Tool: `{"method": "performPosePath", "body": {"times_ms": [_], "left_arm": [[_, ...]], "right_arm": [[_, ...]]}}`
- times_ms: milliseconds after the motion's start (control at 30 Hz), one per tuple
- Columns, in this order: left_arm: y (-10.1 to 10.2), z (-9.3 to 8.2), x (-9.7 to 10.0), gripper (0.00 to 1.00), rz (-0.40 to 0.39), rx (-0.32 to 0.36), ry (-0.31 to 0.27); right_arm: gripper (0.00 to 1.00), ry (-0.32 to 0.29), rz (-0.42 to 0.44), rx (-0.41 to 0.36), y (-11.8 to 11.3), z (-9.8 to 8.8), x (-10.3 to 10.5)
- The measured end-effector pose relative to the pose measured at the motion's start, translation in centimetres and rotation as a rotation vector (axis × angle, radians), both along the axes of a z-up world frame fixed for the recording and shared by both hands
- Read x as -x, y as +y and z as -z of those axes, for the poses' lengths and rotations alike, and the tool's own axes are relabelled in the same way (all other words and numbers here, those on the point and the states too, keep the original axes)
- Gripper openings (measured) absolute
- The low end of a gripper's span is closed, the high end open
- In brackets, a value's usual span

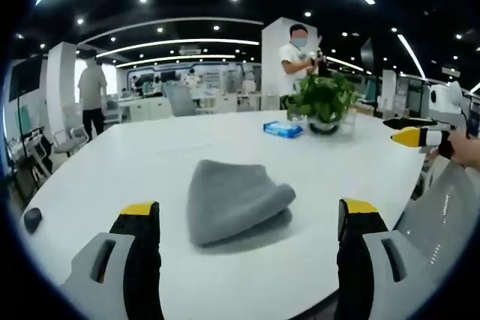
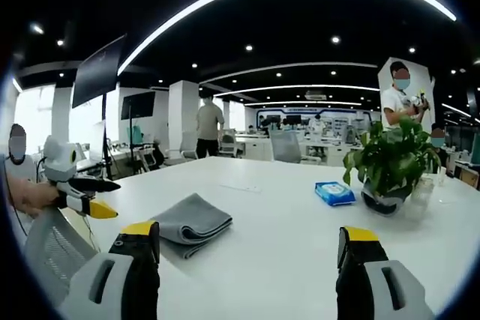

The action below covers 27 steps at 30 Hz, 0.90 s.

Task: Open the folded towel by lifting each exposed corner and separating the folded layers until the towel lies flat within the target outline without major curled edges

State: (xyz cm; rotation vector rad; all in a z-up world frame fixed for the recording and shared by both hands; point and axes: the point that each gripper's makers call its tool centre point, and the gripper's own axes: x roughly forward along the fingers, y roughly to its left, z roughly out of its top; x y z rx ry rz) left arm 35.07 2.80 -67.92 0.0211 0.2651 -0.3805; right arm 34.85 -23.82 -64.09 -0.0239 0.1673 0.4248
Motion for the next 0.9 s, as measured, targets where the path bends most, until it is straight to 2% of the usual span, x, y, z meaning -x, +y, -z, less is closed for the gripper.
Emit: {"method": "performPosePath", "body": {"times_ms": [233,733,900], "left_arm": [[0.0,0.12,0.01,1.0,0.003,-0.006,0.004],[0.11,0.29,-0.1,1.0,0.002,-0.009,0.013],[0.08,0.2,-0.07,1.0,0.0,-0.005,0.011]], "right_arm": [[1.0,0.003,-0.012,0.022,0.38,0.23,0.06],[1.0,0.004,-0.003,-0.035,-0.04,-0.11,-0.13],[1.0,-0.002,-0.004,-0.01,-0.06,-0.04,-0.12]]}}
